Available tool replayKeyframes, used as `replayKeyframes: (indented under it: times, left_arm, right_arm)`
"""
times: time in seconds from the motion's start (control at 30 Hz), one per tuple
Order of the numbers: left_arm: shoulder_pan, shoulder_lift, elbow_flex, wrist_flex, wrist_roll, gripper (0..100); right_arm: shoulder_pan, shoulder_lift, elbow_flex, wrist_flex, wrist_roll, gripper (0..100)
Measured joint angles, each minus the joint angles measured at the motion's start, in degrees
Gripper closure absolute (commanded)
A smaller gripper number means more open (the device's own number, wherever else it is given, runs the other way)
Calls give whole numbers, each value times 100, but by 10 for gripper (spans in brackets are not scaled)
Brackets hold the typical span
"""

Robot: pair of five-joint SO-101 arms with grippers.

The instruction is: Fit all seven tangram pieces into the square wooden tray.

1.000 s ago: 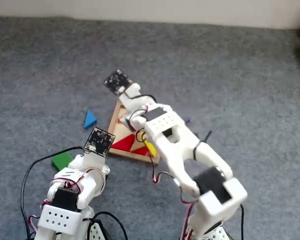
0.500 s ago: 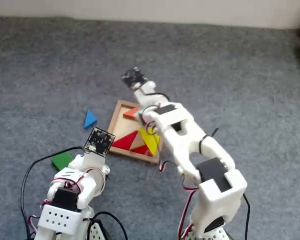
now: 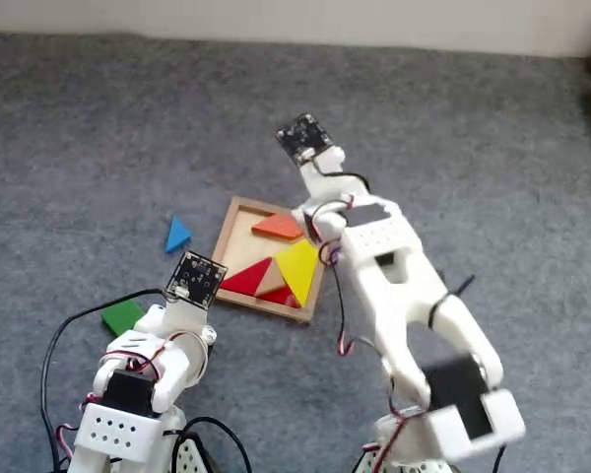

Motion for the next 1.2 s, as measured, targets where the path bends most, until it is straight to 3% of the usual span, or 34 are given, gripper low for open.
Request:
replayKeyframes:
  times: [0.27,0.57,1.2]
  left_arm:
    - [0,0,0,0,0,994]
    - [0,0,0,0,0,994]
    - [0,0,0,0,0,994]
  right_arm:
    - [-1055,-791,756,897,0,995]
    - [-1451,-158,747,1029,0,995]
    - [-1969,413,756,-624,0,995]
